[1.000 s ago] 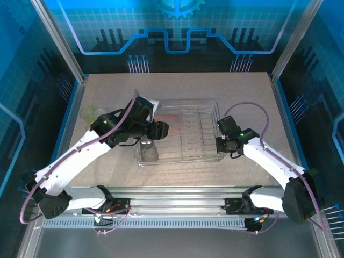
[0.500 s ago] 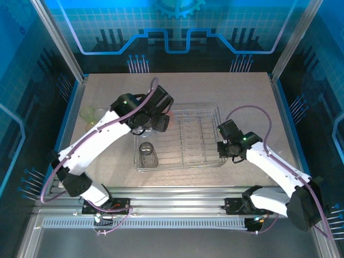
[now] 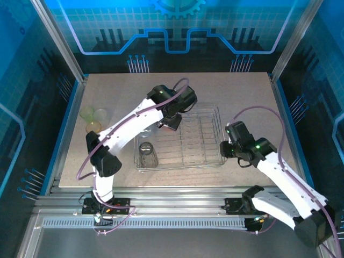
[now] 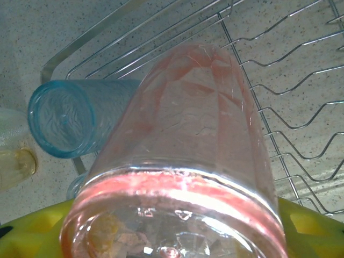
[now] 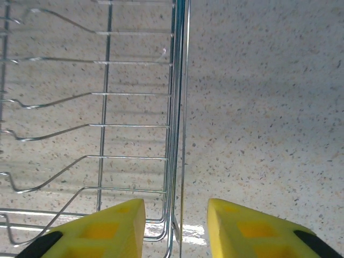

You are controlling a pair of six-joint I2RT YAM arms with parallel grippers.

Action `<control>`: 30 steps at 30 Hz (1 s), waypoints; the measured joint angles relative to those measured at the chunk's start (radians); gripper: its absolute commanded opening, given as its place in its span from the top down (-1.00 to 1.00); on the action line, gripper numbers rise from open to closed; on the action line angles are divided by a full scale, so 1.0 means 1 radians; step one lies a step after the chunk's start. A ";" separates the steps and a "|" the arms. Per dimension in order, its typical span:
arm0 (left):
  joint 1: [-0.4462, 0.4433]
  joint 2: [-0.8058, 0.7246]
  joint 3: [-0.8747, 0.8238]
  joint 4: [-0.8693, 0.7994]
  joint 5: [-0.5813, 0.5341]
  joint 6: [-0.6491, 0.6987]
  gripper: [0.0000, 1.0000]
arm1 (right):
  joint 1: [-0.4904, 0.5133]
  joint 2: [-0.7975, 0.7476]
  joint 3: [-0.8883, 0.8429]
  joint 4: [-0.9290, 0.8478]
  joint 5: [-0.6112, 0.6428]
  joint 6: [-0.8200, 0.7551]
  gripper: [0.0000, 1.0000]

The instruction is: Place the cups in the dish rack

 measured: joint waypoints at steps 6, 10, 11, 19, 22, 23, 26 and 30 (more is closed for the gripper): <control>0.000 0.066 0.017 -0.010 0.001 0.006 0.75 | 0.000 -0.119 -0.013 0.017 -0.020 -0.036 0.21; 0.007 0.091 0.021 -0.011 0.003 0.007 0.72 | 0.000 -0.149 -0.033 0.016 -0.032 -0.051 0.21; 0.010 0.095 0.021 -0.010 0.008 0.010 0.72 | 0.000 -0.150 -0.037 0.016 -0.037 -0.054 0.21; 0.072 0.101 0.009 0.030 0.062 0.029 0.54 | 0.000 -0.154 -0.049 0.017 -0.040 -0.068 0.20; 0.092 0.101 -0.015 0.053 0.086 0.032 0.53 | 0.000 -0.154 -0.052 0.016 -0.043 -0.069 0.20; 0.097 0.101 -0.021 0.060 0.095 0.032 0.53 | 0.000 -0.154 -0.052 0.017 -0.043 -0.069 0.20; 0.108 0.101 -0.032 0.076 0.119 0.047 0.43 | 0.000 -0.154 -0.052 0.017 -0.043 -0.069 0.20; 0.115 0.101 -0.033 0.094 0.139 0.052 0.25 | 0.000 -0.153 -0.053 0.017 -0.047 -0.069 0.20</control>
